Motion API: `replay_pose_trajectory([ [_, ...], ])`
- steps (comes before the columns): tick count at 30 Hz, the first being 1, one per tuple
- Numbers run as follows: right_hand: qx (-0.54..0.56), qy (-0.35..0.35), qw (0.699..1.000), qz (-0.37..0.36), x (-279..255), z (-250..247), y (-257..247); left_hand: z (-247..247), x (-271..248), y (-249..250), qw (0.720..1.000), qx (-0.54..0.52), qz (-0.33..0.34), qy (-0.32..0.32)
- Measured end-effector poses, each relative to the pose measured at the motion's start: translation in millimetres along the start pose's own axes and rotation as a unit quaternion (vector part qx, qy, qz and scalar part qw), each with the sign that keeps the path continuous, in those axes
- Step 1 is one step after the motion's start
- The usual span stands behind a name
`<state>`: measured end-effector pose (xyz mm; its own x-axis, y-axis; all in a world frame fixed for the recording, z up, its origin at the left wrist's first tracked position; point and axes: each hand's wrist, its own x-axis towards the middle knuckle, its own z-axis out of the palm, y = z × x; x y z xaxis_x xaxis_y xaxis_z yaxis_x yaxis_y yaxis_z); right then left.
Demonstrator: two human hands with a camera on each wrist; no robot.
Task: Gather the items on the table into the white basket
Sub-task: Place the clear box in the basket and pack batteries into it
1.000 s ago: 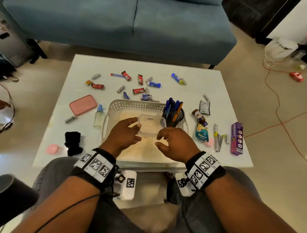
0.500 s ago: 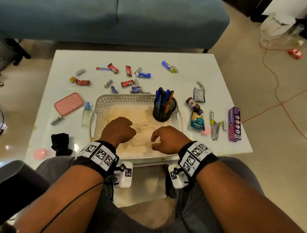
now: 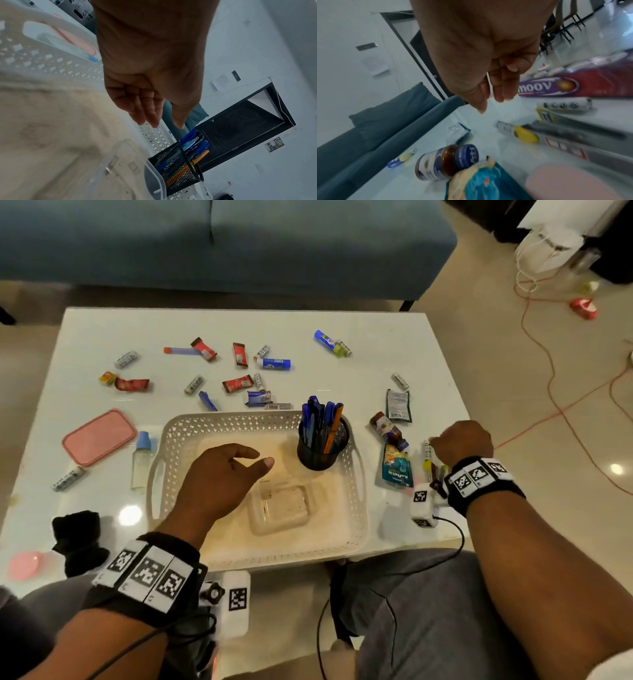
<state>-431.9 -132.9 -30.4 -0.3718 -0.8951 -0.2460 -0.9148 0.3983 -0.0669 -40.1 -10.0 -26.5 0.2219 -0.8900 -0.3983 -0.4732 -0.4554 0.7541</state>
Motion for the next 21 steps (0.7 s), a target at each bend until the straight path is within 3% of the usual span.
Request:
replay_pose_trajectory([
  [5,-0.009,-0.039,0.999,0.025,16.2,26.4,-0.1,3.4,0.4,3.5,0.999,-0.012,0.025,-0.031],
  [9,-0.008,-0.056,0.998,0.002,20.8,34.6,-0.6,1.4,0.3,0.8,0.999,-0.02,0.028,-0.04],
  [12,0.12,0.011,0.993,0.02,22.3,18.0,1.3,-1.7,-0.7,1.9,0.998,-0.024,0.033,-0.037],
  [14,0.274,0.054,0.959,0.054,24.2,6.8,9.4,-3.7,-1.5,3.1,0.998,-0.028,0.038,-0.035],
  [17,0.513,-0.013,0.856,0.066,14.3,-5.0,22.2,-5.2,-2.0,5.5,0.998,-0.038,0.042,-0.033],
  [18,0.542,-0.027,0.838,0.062,8.6,-8.3,24.5,-5.6,-2.2,6.3,0.998,-0.04,0.043,-0.033],
  [19,0.542,-0.03,0.838,0.051,3.3,-10.1,26.7,-5.7,-3.0,7.3,0.998,-0.044,0.044,-0.034],
  [21,0.494,-0.034,0.868,0.046,-3.3,-10.5,32.1,-5.4,-4.5,9.6,0.997,-0.051,0.049,-0.036],
])
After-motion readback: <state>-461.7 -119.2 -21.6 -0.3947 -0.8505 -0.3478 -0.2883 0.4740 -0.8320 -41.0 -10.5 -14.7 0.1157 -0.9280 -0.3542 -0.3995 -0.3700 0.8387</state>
